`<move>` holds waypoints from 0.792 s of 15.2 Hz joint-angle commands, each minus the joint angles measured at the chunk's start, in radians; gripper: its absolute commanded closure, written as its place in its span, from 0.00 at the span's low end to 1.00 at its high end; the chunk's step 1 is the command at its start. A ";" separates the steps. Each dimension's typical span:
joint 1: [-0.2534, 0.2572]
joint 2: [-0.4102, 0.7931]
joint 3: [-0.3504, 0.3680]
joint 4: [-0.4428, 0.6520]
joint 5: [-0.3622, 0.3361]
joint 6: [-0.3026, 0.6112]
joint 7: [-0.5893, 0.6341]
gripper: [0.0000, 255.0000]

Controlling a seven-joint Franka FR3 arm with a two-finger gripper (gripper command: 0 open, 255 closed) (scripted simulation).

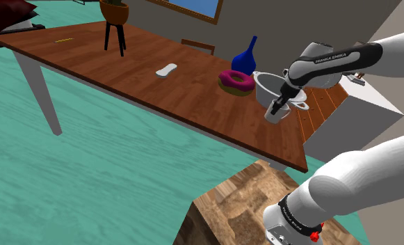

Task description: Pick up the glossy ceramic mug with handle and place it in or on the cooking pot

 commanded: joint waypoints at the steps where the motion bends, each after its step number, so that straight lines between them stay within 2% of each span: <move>1: -0.002 -0.018 0.008 0.016 -0.003 -0.033 0.004 1.00; 12: -0.008 -0.097 0.047 0.108 -0.007 -0.201 0.015 1.00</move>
